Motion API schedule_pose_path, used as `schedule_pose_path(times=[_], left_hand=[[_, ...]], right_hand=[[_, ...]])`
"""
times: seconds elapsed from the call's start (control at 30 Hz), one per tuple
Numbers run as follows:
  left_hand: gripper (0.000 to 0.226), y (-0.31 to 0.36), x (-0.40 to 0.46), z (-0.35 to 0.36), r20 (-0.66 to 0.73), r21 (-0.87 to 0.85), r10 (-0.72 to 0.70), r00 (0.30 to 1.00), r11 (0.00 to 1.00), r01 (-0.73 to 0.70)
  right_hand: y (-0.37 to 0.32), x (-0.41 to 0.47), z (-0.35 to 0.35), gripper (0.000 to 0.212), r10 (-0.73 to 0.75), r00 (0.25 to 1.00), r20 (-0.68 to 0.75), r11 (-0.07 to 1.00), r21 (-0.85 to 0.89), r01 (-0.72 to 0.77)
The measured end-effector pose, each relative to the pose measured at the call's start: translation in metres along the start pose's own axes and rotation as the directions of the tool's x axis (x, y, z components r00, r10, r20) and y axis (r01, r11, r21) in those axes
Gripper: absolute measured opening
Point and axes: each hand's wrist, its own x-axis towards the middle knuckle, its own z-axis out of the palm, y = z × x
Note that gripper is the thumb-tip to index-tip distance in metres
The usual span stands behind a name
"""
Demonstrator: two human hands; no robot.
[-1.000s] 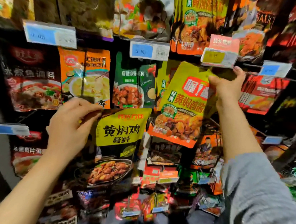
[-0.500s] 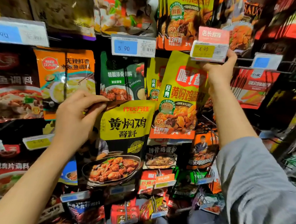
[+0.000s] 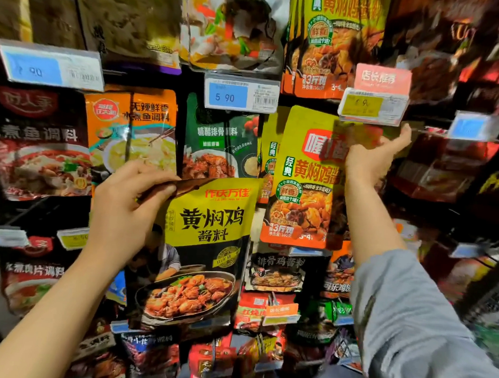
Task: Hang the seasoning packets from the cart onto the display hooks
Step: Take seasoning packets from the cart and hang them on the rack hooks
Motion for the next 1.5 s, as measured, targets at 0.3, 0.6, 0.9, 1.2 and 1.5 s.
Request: schedule_pose_path(times=[0.3,0.6,0.9,1.2,1.5], left_hand=[[0.016,-0.01,-0.01,-0.003,0.024,0.061,-0.065,0.998,0.996,0.063],[0.016,-0.026,-0.031,-0.013,0.025,0.067,-0.139,0.99,0.988,0.137],[0.017,-0.035,-0.027,-0.046,0.012,-0.04,-0.152,0.988,0.988,0.152],[0.019,-0.037,-0.022,-0.097,-0.006,-0.141,-0.138,0.99,0.981,0.136],[0.031,-0.041,-0.008,-0.138,-0.047,-0.279,-0.278,0.959,0.926,0.255]], right_hand=[[0.071,-0.087,0.013,0.099,-0.139,0.872,0.469,0.787,-0.483,0.385],[0.077,-0.037,0.08,0.108,0.07,0.689,0.721,0.753,-0.491,0.438],[0.016,-0.151,0.049,0.033,-0.166,0.457,0.874,0.941,0.002,0.339],[-0.053,-0.219,-0.008,0.015,-0.182,0.373,0.91,0.97,0.229,-0.083],[-0.11,-0.249,-0.018,0.017,-0.277,0.593,0.756,0.934,0.356,-0.018]])
